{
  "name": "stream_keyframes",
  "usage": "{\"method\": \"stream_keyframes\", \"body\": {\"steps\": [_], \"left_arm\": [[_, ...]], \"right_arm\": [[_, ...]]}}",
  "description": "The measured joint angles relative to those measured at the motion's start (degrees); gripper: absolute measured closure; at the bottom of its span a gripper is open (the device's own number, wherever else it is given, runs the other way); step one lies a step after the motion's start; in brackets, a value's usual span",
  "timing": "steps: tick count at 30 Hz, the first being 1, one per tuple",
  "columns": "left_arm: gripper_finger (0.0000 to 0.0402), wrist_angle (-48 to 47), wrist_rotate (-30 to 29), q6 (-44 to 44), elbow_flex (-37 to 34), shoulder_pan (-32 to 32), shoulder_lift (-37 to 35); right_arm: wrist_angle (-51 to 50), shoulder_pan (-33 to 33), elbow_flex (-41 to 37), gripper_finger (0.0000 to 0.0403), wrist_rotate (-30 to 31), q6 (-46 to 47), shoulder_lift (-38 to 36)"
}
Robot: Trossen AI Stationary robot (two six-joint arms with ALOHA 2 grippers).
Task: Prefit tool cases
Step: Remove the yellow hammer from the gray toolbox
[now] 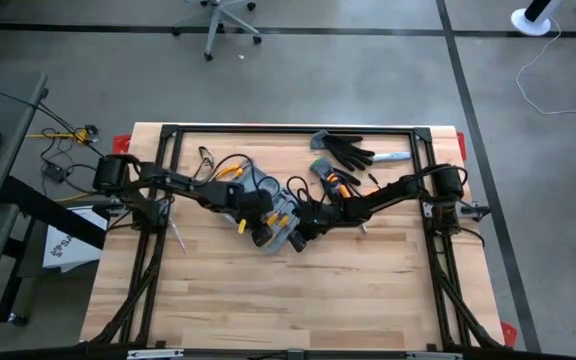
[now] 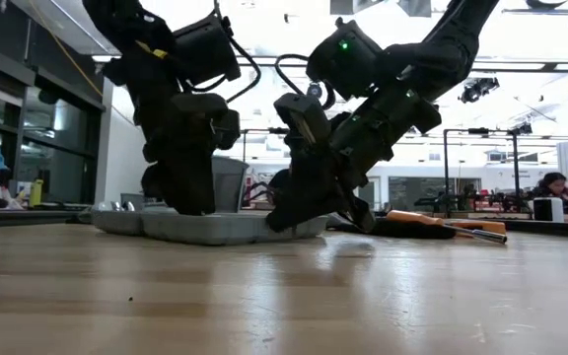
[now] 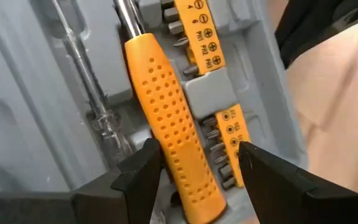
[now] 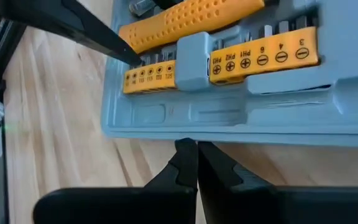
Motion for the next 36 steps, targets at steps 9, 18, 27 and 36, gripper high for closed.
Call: {"method": "stream_keyframes", "body": {"steps": [9,18,27,36], "left_arm": [[0.0195,3.8,8.4,-1.1,-0.2,3.1,-0.2],[0.0195,6.0,6.6,-0.8,-0.1,3.3,-1.2],[0.0195,4.8,6.1,-0.6,-0.1,2.2,-1.2],[0.0204,-3.4,0.3,-0.8,0.0,-1.7,-4.4]], "right_arm": [[-0.6,-0.1,-0.2,0.0403,-3.0,-3.3,-1.5],[-12.9,-5.4,0.1,0.0403,1.3,-14.1,-11.4],[-13.6,-8.4,0.2,0.0403,-2.1,-17.4,-12.6],[-13.4,-13.6,0.2,0.0403,-6.4,-18.3,-9.5]]}}
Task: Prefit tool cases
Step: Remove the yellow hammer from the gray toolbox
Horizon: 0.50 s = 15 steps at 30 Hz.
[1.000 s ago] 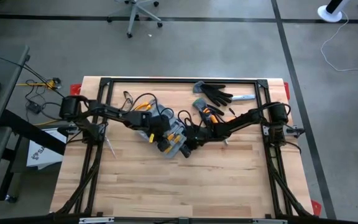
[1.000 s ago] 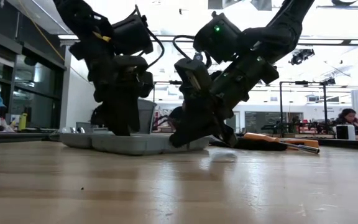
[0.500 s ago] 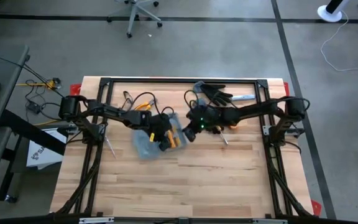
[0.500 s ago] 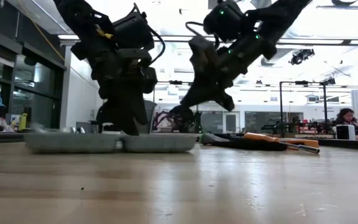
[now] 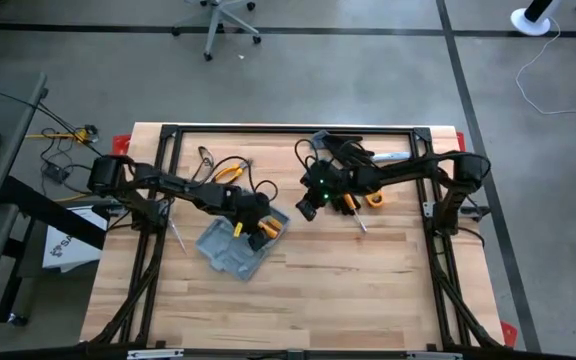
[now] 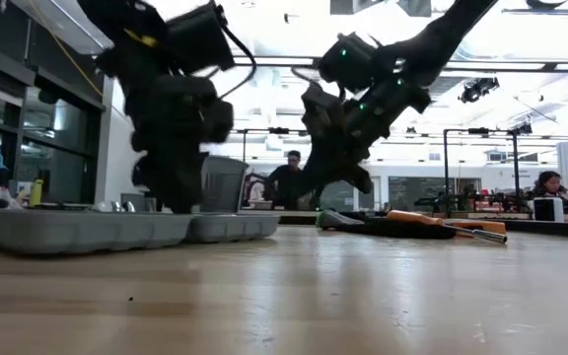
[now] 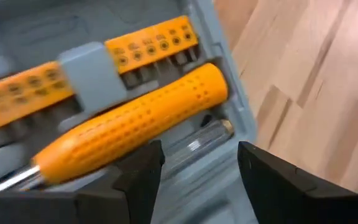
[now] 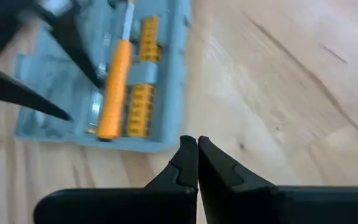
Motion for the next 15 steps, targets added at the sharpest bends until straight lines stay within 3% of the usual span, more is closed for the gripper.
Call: {"method": "stream_keyframes", "body": {"steps": [6,10,15], "left_arm": [[0.023,-11.6,-2.9,-2.6,0.0,-3.1,-10.3],[0.0239,-21.1,-8.1,-9.0,-1.9,-5.7,-15.7],[0.0243,-16.7,-6.8,-16.8,-9.5,-6.9,-17.5]], "right_arm": [[0.5,-0.5,0.0,0.0403,-1.6,-0.1,2.4],[2.6,-0.4,0.7,0.0403,-3.2,0.2,4.3],[1.1,0.2,6.3,0.0403,-3.4,0.0,9.4]]}}
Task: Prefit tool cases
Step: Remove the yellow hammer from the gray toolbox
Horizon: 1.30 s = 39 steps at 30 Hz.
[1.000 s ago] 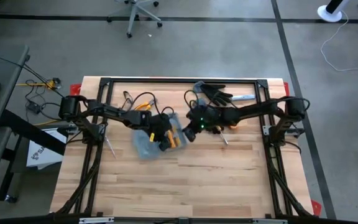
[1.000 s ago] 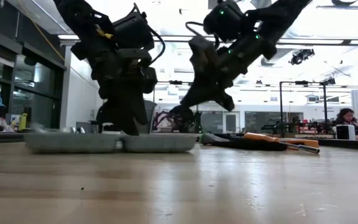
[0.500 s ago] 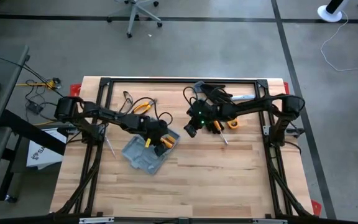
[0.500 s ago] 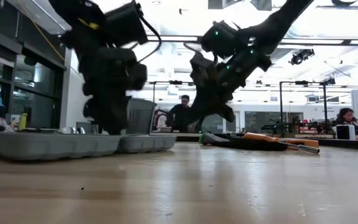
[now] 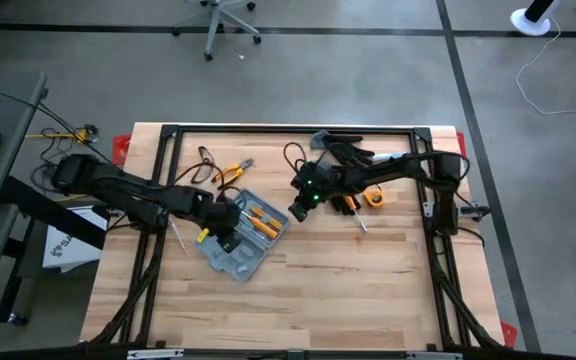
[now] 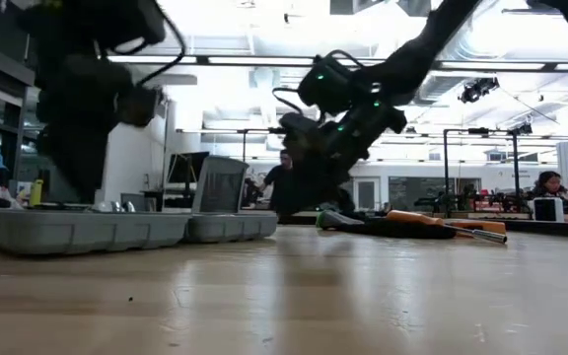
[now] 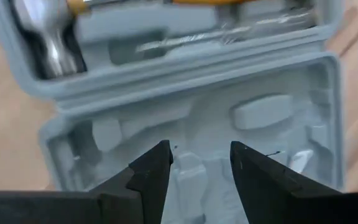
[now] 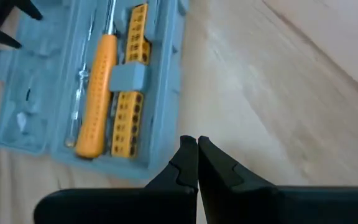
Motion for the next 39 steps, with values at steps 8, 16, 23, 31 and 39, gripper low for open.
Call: {"method": "stream_keyframes", "body": {"steps": [8,16,23,31,39], "left_arm": [[0.0243,4.9,-4.0,1.5,-3.5,5.0,2.3],[0.0244,16.1,-3.8,12.5,-3.6,14.9,4.0],[0.0244,23.2,-2.5,16.3,-3.6,17.4,4.0],[0.0244,31.6,6.0,19.9,-3.5,18.4,9.1],[0.0244,28.2,13.8,16.8,-0.2,13.5,4.7]], "right_arm": [[-3.2,4.1,2.7,0.0403,-4.2,0.1,2.7],[-4.3,12.4,2.6,0.0403,-7.6,3.4,1.6],[-8.0,11.5,2.6,0.0403,0.7,1.6,-5.3],[-8.5,3.2,4.0,0.0403,2.9,-2.1,-4.1],[-15.8,0.3,12.8,0.0403,1.9,-9.9,1.2]]}}
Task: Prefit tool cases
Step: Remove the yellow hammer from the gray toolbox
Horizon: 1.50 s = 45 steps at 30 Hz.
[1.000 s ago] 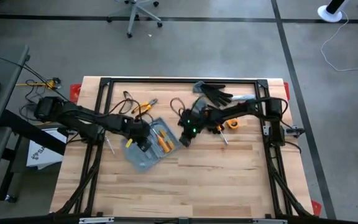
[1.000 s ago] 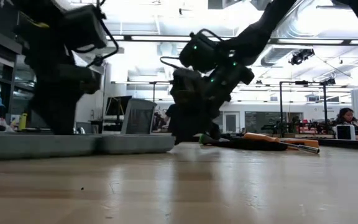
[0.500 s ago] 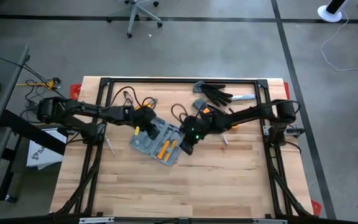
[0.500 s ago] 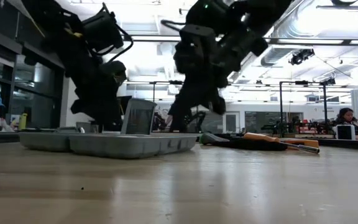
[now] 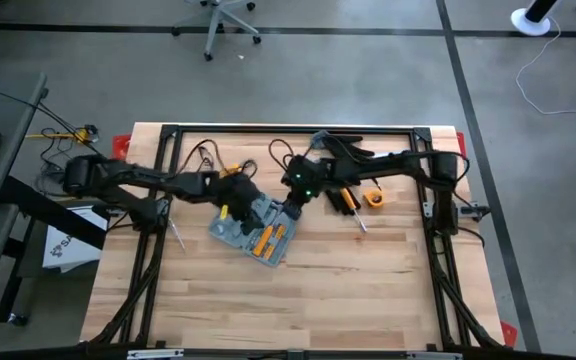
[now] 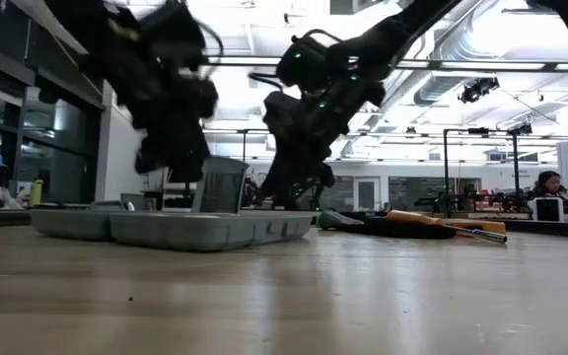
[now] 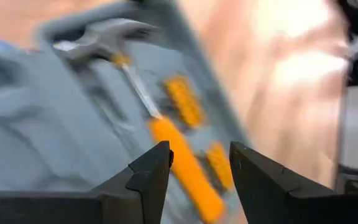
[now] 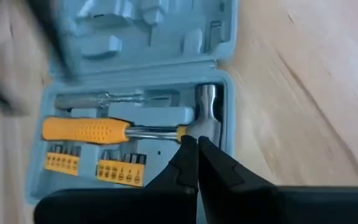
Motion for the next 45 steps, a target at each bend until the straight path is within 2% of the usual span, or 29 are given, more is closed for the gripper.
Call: {"method": "stream_keyframes", "body": {"steps": [6,12,17,23,26,30,33,36,39,45], "left_arm": [[0.0253,-11.6,-13.2,-8.0,0.0,-9.5,-4.9],[0.0262,-12.5,-14.5,-13.9,-1.3,-14.8,-2.7],[0.0266,-12.9,-15.0,-13.6,-3.5,-14.0,-0.6],[0.0266,-12.7,-18.1,-7.4,-4.1,-9.0,-0.1],[0.0266,-11.1,-17.3,-4.1,-4.1,-5.5,-0.3],[0.0266,-7.4,-10.6,-2.0,-3.9,-2.5,-0.3],[0.0266,-6.9,-5.9,-2.7,-2.3,-2.7,-0.3],[0.0266,-7.7,-4.6,-4.6,-0.3,-5.2,-0.9],[0.0266,-8.9,-5.9,-8.8,0.3,-9.5,-2.7],[0.0266,-15.8,-17.9,-20.3,0.1,-22.1,-5.6]], "right_arm": [[-5.1,0.0,6.5,0.0403,0.0,-5.0,5.7],[-7.7,-1.0,6.4,0.0403,-1.3,-6.1,7.2],[-11.4,0.1,5.2,0.0403,-2.4,-6.4,6.2],[-11.3,3.9,4.9,0.0403,-3.1,-4.1,6.1],[-11.1,4.9,4.9,0.0403,-3.1,-3.5,6.2],[-11.1,5.1,4.8,0.0403,-3.2,-2.7,6.2],[-12.0,5.0,4.6,0.0403,-1.5,-2.7,4.7],[-13.1,5.7,4.4,0.0403,1.6,-3.6,2.9],[-13.1,5.7,4.5,0.0403,1.4,-4.2,2.4],[-12.6,5.7,4.5,0.0403,1.9,-5.3,2.4]]}}
